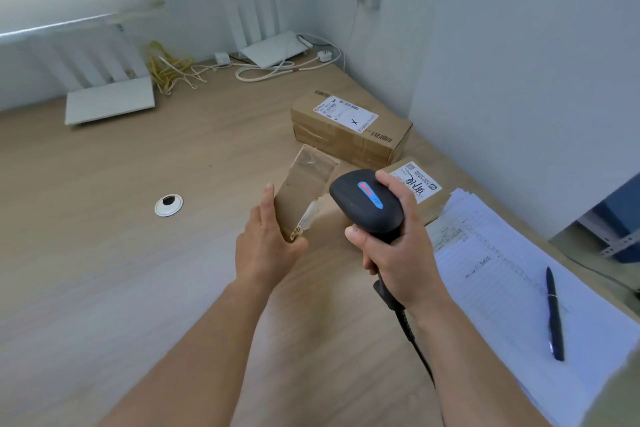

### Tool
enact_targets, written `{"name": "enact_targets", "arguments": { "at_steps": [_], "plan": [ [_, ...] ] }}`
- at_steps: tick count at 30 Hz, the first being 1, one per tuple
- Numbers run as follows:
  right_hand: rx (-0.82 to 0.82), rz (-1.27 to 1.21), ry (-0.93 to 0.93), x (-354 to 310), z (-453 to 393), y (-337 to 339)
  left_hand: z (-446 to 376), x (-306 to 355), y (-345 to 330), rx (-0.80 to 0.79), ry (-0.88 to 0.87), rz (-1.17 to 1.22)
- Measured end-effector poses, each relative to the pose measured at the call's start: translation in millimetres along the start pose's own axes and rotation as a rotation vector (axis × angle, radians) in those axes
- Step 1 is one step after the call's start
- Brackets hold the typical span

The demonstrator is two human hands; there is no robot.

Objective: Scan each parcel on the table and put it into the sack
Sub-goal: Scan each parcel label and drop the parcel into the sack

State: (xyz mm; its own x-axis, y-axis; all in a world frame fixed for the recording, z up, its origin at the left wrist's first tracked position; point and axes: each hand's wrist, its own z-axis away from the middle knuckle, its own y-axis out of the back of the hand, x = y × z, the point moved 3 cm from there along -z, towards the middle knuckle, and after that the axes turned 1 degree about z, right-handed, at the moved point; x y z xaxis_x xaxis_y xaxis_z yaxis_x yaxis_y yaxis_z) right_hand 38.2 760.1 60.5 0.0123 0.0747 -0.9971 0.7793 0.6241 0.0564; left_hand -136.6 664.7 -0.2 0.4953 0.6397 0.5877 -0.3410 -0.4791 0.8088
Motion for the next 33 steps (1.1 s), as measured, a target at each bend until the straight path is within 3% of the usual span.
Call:
{"name": "enact_targets", "arguments": {
  "at_steps": [12,17,23,33],
  "plan": [
    [-0.069,0.033,-0.006,-10.8,93.9,-67.6,74.7,-88.1,71.7,-0.133,0.076,-0.004],
    [-0.071,0.04,-0.018,-11.8,124.2,-84.4,95.5,-116.8,85.0,-0.28,0.068,0.007],
    [-0.123,0.03,-0.027,-17.2,149.2,-95.9,91.7,-140.7,121.8,-0.188,0.169,0.376],
    [-0.246,-0.043,-0.016,-26.2,177.8,-136.3,101.3,-145.3,174.0,-0.15,0.07,0.479]
  ]
}}
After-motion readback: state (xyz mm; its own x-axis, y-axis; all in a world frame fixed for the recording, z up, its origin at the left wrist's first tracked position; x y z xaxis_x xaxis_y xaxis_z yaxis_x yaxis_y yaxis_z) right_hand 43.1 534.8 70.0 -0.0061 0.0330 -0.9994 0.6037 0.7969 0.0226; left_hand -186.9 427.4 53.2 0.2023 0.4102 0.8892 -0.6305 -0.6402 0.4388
